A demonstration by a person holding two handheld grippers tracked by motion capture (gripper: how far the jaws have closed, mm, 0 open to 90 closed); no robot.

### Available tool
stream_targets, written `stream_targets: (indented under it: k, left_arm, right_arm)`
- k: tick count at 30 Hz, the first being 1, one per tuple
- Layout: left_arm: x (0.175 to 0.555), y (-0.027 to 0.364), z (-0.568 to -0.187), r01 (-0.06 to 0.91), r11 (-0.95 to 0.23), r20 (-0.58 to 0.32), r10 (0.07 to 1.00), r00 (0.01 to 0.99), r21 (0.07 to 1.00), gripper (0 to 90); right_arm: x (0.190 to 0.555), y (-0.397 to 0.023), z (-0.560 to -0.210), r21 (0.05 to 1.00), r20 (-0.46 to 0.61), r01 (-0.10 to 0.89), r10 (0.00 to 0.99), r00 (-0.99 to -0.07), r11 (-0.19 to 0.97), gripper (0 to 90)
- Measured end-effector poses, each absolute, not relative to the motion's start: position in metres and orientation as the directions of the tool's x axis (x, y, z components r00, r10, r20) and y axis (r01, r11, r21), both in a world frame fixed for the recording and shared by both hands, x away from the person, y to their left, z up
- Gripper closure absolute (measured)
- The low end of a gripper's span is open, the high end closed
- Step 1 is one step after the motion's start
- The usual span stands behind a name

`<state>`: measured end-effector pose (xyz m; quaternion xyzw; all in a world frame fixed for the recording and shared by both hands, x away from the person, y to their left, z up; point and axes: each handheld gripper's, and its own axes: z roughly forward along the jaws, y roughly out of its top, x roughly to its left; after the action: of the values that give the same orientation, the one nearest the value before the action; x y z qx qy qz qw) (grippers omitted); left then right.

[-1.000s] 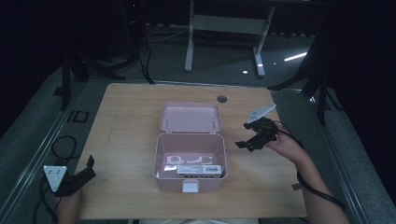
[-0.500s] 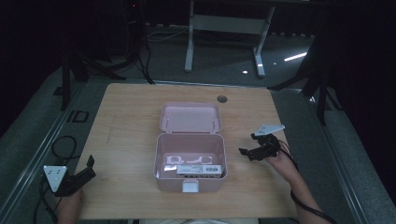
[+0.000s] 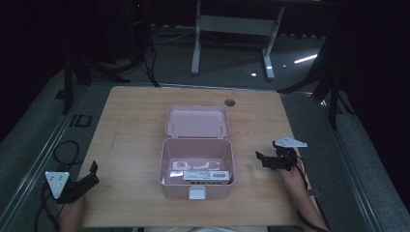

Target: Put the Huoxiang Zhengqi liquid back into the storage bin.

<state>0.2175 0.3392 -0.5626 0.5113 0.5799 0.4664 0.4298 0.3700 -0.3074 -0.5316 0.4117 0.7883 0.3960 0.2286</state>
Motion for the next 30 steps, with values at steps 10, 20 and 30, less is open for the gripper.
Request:
stream_targets:
  k: [10, 20, 30]
  left_arm:
    - [0.218, 0.34, -0.563, 0.193, 0.051, -0.03, 0.993, -0.111, 0.98, 2.1]
    - [0.217, 0.341, -0.563, 0.191, 0.055, -0.035, 0.993, -0.109, 0.98, 2.1]
    - [0.217, 0.341, -0.563, 0.189, 0.057, -0.037, 0.993, -0.11, 0.98, 2.1]
  right_arm:
    - [0.355, -0.327, -0.543, 0.827, -0.015, 0.499, 0.897, -0.441, 0.259, 11.9]
    - [0.351, -0.338, -0.545, 0.849, -0.016, 0.492, 0.938, -0.346, 0.195, 11.9]
    - [0.352, -0.349, -0.546, 0.856, 0.01, 0.489, 0.942, -0.335, 0.165, 11.9]
